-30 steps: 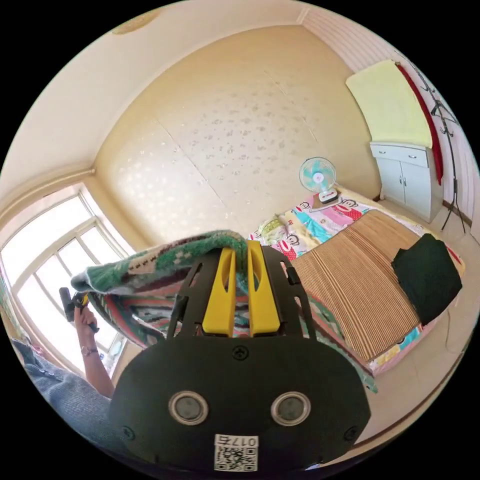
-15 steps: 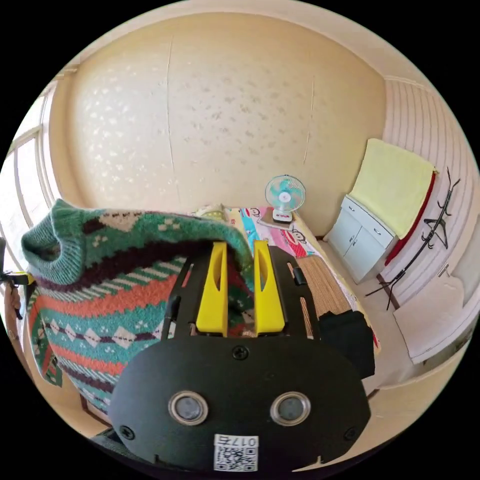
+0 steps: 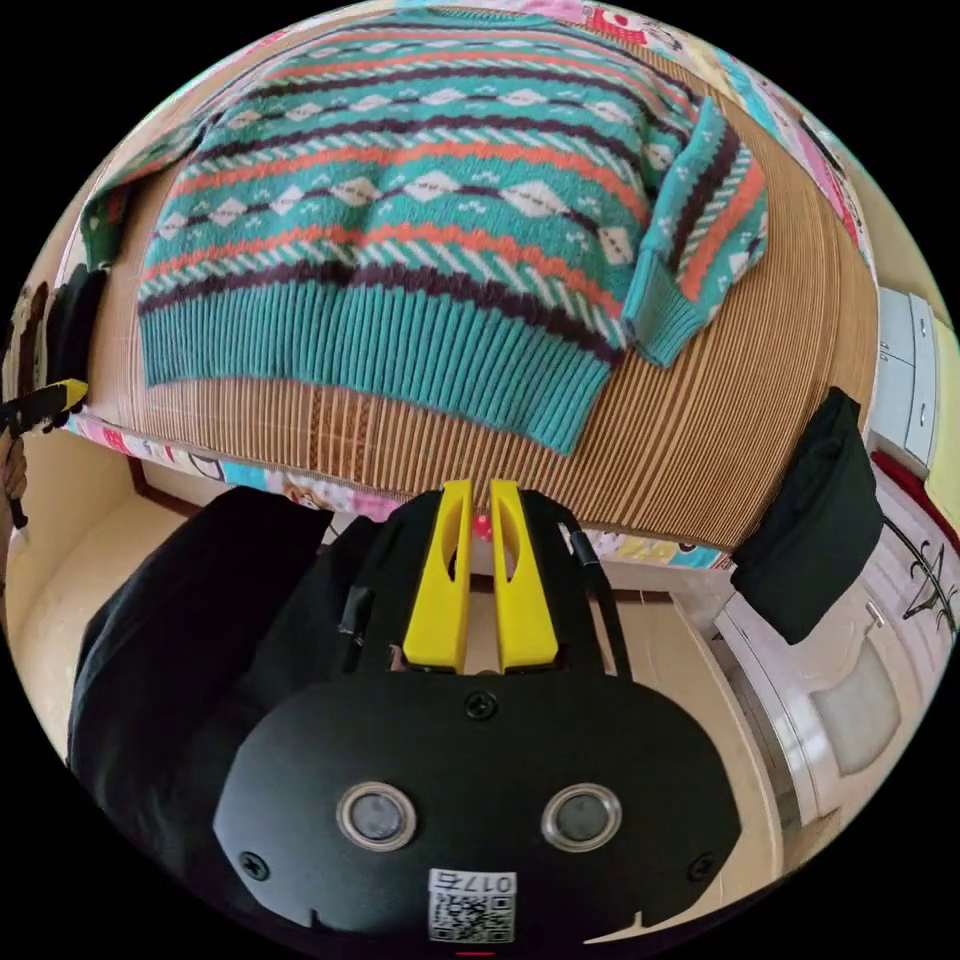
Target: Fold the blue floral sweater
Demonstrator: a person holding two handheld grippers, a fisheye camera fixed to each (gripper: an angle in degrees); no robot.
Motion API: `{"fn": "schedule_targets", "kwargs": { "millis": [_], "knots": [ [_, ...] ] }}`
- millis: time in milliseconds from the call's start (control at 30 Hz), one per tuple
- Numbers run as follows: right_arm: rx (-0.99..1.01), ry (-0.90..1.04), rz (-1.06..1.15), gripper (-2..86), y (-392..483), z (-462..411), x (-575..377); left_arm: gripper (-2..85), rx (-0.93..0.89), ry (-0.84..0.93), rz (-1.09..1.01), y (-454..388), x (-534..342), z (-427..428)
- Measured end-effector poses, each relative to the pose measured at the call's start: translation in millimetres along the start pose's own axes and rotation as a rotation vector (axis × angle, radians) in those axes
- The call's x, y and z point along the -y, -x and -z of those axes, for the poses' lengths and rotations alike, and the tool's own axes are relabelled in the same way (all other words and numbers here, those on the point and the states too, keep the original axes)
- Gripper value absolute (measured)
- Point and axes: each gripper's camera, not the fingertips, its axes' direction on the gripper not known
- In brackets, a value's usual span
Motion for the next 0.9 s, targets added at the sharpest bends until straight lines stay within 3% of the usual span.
{"fn": "schedule_targets", "kwargs": {
  "millis": [133,300,433,533,567,633,733,900],
  "knots": [
    [0.011,-0.014,0.045,2.8,-15,15,26,2.2,0.037,0.03,-0.005,-1,5,24],
    [0.059,-0.145,0.005,1.2,-66,89,95,-0.8,0.17,-0.098,-0.048,-27,45,134],
    [0.161,-0.258,-0.049,0.5,-95,128,148,-0.7,0.176,-0.204,-0.136,-44,67,189],
    [0.13,-0.246,-0.036,0.4,-84,113,175,0.4,0.252,0.072,-0.137,-34,89,160],
    [0.128,-0.217,-0.025,0.4,-79,103,180,1.0,0.276,0.266,-0.132,-22,89,132],
    [0.071,-0.11,0.012,0.4,-56,59,185,1.3,0.224,0.219,-0.117,-12,71,139],
    [-0.09,-0.24,0.014,0.4,-33,51,156,0.8,0.106,0.123,-0.053,15,34,162],
    [-0.216,-0.087,0.108,0.4,2,22,129,-0.2,0.002,0.376,-0.002,61,-26,154]
  ]
}}
